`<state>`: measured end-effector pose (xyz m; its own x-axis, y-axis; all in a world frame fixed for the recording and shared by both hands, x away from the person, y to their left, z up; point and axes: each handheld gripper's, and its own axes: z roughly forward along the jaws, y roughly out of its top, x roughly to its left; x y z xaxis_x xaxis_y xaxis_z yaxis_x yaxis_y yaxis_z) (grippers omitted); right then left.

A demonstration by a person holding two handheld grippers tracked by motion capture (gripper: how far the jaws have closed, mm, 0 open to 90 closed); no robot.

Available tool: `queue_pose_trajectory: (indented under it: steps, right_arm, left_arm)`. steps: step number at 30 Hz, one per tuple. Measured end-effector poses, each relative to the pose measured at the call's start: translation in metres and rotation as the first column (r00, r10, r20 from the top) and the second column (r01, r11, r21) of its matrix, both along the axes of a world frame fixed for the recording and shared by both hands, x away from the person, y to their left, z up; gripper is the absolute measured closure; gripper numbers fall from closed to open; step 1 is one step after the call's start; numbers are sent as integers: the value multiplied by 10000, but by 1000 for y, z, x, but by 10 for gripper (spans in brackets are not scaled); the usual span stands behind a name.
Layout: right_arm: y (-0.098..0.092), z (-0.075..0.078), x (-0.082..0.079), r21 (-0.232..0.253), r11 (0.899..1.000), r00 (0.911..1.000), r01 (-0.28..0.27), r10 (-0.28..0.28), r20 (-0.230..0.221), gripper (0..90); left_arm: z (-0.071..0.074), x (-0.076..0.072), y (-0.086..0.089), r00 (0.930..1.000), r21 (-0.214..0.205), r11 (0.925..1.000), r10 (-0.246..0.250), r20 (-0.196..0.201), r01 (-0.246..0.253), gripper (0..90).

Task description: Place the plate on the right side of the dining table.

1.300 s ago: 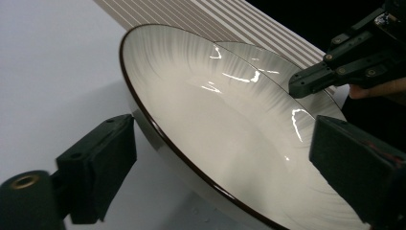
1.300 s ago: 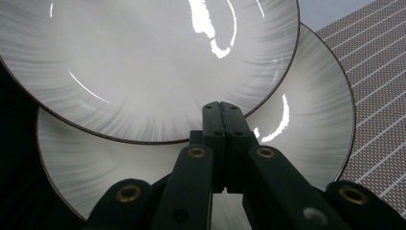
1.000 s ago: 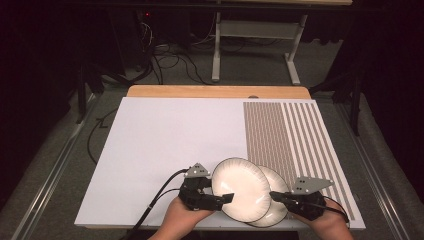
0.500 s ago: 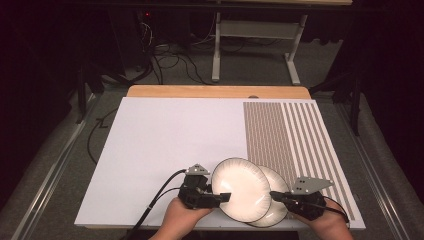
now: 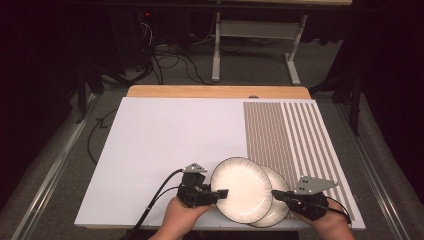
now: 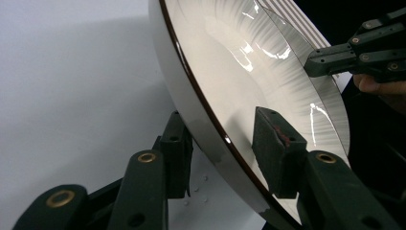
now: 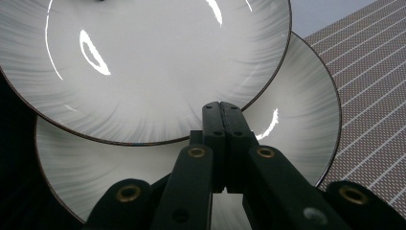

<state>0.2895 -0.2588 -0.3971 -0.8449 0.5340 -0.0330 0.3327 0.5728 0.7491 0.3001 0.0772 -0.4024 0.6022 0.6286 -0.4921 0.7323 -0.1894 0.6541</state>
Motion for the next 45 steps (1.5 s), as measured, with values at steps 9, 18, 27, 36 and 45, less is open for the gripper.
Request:
queue_pose_trajectory:
  steps: [9, 18, 27, 36, 45]
  right_arm:
    - [-1, 2, -1, 171, 9998, 9999, 40, -42, 106, 900]
    - [-4, 3, 0, 554, 9984, 9997, 146, -155, 161, 900]
    - [-16, 12, 2, 1204, 9896, 9953, 786, -848, 472, 886]
    - [-29, 19, 3, 1742, 9678, 9778, 1819, -1968, 720, 789]
    - [-39, 21, 3, 2020, 9453, 9531, 2561, -2818, 1103, 614]
  left_arm:
    - [0, 0, 3, 9997, -439, 9987, 249, 4, -248, 642]
    - [-5, 1, 10, 9983, -1274, 9902, 548, -200, -569, 687]
    - [0, 2, 16, 9966, -1746, 9814, 821, 32, -803, 746]
    - [7, 1, 22, 9902, -2211, 9708, 1132, 822, -926, 790]
    - [14, 1, 29, 9747, -2101, 9725, 1384, 1753, -1003, 801]
